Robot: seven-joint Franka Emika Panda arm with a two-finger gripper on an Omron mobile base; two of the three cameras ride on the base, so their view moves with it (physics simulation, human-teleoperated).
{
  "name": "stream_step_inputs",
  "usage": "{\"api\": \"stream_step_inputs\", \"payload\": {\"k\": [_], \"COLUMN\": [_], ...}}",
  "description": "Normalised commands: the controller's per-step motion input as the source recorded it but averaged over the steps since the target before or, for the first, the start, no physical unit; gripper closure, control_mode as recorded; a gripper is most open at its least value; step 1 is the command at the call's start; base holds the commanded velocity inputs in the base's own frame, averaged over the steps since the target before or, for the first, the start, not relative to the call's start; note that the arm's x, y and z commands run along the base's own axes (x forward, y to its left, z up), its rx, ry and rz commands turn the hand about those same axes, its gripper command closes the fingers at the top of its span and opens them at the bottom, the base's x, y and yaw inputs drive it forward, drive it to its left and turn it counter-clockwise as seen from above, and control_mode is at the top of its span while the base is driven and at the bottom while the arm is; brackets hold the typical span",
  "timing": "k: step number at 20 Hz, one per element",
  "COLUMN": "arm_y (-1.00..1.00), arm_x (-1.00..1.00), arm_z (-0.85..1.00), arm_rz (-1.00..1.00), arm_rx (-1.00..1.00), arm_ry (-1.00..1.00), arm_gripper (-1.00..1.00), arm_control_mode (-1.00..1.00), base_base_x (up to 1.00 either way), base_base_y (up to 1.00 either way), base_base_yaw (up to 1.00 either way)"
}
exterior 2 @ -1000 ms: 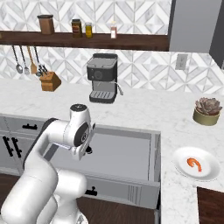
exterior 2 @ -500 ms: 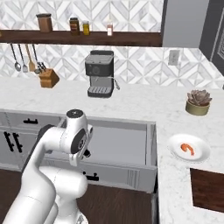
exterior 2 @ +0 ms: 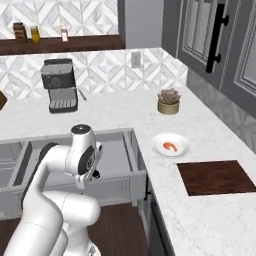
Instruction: Pick up the knife from the drawer and place it on the cutting board. Then place the meat from the plate to the cutting board.
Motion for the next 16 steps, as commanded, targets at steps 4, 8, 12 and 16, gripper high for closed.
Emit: {"api": "stream_step_inputs", "payload": {"k": [4,8,12,16], "arm_y": [0.00,0.00,0.00,0.00], "arm_x": [0.00,0.00,0.00,0.00], "arm_z": [0.00,0.00,0.00,0.00], "arm_rz": [0.00,0.00,0.00,0.00], "arm_rx": [0.00,0.00,0.00,0.00], "arm_ry": [0.00,0.00,0.00,0.00], "arm_gripper": [1.00,1.00,1.00,1.00], "arm_control_mode": [1.00,1.00,1.00,1.00], "base_base_x": [0.15,0.35,0.44,0.36], "base_base_y": [0.00,0.00,0.03,0.00], "base_base_yaw": [-0.59,-0.55,-0.54,-0.54]}}
